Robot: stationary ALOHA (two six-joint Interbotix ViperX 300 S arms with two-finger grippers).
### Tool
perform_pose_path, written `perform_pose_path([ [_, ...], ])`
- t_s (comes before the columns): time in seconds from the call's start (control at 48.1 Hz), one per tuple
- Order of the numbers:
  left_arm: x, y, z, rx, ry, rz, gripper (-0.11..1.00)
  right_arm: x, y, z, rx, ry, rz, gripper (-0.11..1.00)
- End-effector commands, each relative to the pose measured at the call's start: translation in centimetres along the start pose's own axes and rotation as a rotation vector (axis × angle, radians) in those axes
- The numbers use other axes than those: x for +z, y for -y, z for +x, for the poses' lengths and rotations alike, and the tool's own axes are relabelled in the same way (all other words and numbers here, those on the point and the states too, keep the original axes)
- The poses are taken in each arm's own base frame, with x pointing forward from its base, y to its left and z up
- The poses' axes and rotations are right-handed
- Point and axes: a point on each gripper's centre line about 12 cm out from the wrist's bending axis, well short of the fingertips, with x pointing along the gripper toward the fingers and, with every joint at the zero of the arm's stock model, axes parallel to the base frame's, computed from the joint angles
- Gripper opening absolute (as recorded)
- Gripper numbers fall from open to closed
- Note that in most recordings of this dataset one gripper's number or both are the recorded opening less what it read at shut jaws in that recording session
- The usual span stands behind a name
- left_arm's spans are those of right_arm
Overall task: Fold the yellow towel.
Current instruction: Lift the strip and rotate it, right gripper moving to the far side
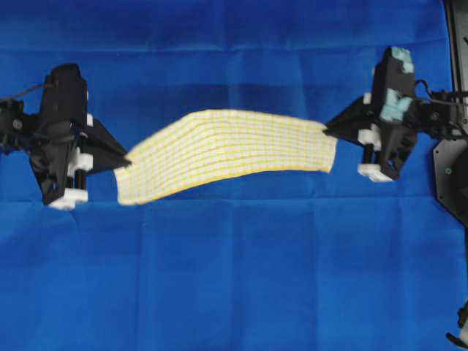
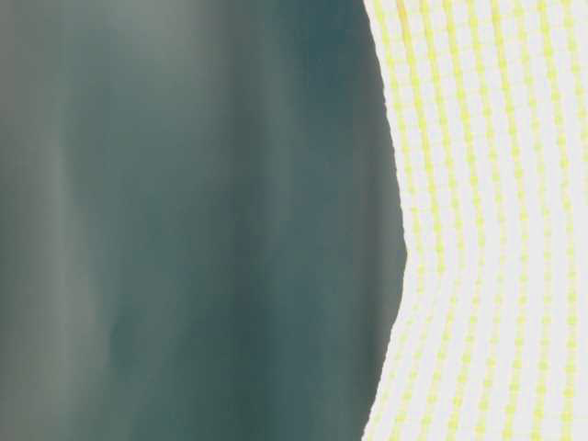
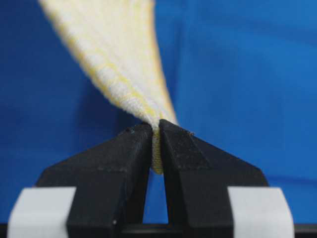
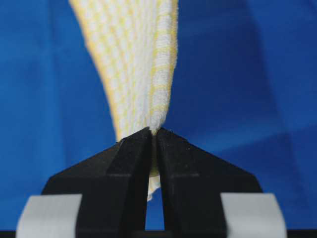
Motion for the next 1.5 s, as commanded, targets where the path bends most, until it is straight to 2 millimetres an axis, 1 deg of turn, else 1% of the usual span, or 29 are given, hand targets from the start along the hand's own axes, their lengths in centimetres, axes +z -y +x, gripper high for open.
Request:
perform_pose_path([
  [0.0,0.7,1.8,0.2,-0.053,0.05,0.038,0.04,1.5,0.7,0.6,-0.022,0.035,0.009,0.04],
  [0.125,1.0,3.6,1.2,-0.107,0.098,0.071,0.04,2.6,2.4,1.7,-0.072,0.044,0.028,0.04],
  [0.27,1.7,5.4,3.0,-0.145,0.119,0.096,0.04,4.2,5.0,2.6,-0.138,0.074,0.07,0.04],
  [0.457,2.9,7.8,5.4,-0.182,0.104,0.126,0.04,6.0,7.7,3.1,-0.194,0.131,0.101,0.04],
  [0.623,4.4,10.1,7.2,-0.215,0.111,0.149,0.04,7.1,9.8,3.5,-0.239,0.155,0.133,0.04],
  [0.748,5.5,11.1,8.5,-0.224,0.12,0.154,0.04,7.9,11.0,3.9,-0.261,0.17,0.137,0.04],
  [0.976,8.6,12.8,11.1,-0.234,0.167,0.173,0.04,8.9,12.0,4.3,-0.278,0.195,0.114,0.04],
  [1.205,11.7,14.6,14.1,-0.234,0.233,0.286,0.04,9.1,12.4,4.3,-0.288,0.195,0.087,0.04],
  [1.35,13.1,14.9,15.2,-0.224,0.265,0.342,0.04,9.1,12.5,4.3,-0.291,0.195,0.086,0.04],
  [1.475,13.3,14.4,15.9,-0.212,0.266,0.345,0.04,9.1,12.5,4.2,-0.294,0.196,0.086,0.04],
])
